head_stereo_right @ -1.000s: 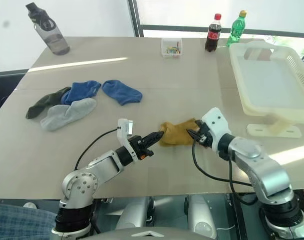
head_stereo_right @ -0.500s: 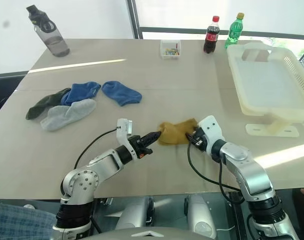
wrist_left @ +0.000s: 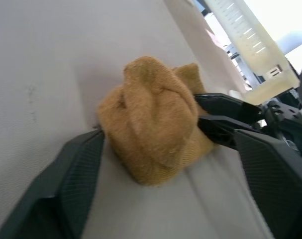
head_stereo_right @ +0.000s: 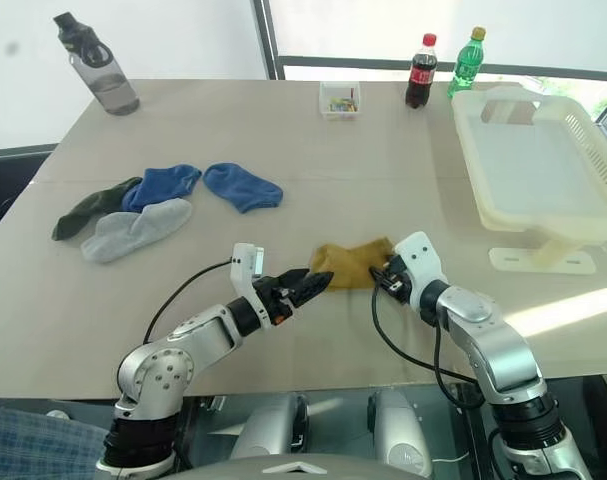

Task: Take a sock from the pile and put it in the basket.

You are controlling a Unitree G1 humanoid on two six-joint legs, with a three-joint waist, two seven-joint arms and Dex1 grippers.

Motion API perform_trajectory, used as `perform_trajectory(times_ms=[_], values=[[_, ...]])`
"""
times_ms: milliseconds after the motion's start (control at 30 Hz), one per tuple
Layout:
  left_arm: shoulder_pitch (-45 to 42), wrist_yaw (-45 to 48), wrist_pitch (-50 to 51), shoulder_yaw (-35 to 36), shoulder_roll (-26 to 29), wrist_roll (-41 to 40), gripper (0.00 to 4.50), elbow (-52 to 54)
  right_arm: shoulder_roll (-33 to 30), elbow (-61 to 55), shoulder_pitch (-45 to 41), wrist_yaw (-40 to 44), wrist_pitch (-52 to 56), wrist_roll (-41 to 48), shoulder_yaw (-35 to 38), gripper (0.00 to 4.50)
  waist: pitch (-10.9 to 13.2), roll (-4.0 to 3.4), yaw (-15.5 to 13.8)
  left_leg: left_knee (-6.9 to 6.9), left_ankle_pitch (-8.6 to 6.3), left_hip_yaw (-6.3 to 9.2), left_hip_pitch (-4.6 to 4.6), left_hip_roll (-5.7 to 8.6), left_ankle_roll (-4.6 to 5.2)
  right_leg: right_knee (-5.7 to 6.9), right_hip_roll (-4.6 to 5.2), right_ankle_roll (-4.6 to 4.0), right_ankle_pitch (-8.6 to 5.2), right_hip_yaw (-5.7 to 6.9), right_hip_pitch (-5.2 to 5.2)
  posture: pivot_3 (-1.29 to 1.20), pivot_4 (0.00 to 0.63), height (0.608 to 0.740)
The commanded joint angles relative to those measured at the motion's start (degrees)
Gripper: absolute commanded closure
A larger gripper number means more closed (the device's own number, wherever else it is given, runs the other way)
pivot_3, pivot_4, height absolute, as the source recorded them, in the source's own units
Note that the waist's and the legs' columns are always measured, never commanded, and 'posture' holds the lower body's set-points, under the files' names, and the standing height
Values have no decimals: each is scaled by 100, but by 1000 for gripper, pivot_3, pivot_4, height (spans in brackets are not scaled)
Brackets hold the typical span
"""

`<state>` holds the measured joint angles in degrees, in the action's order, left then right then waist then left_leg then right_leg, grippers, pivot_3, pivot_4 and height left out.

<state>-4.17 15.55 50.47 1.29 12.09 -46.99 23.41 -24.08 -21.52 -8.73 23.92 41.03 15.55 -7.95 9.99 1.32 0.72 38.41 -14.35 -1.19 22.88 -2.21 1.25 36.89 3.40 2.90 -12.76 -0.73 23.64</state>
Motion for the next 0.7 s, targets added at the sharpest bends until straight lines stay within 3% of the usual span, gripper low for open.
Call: perform_trajectory(times_ms=[33, 233, 500, 700], values=[[39, 35, -253, 140, 201, 255, 35, 105, 42, 15, 69, -135, 130, -70, 86, 2397, 0, 0, 2, 0, 0, 0, 0, -1, 0, 0, -1, 0, 0, 0, 0, 0, 150, 740], [-38, 20, -466, -50, 340, 720, 35, 1, 329, 175, -87, -548, 239, -215, 154, 2397, -3, 5, 2, 0, 0, -3, -1, -3, 0, 0, -5, -1, 1, -6, 0, 0, 150, 740], [-222, -48, -234, 276, 185, 459, 35, -96, 1039, -22, -222, -1242, 887, -173, 352, 2397, -6, 7, 1, 1, 0, 2, -1, -6, 0, 0, -8, 0, 1, -5, 1, 0, 150, 740], [-481, -308, 64, 361, -14, 402, 35, -554, 880, -390, -235, -966, 947, -180, 93, 2397, -6, 7, -4, 0, 0, 0, 1, -6, 0, -4, -8, -4, 3, -7, 1, 0, 150, 740]])
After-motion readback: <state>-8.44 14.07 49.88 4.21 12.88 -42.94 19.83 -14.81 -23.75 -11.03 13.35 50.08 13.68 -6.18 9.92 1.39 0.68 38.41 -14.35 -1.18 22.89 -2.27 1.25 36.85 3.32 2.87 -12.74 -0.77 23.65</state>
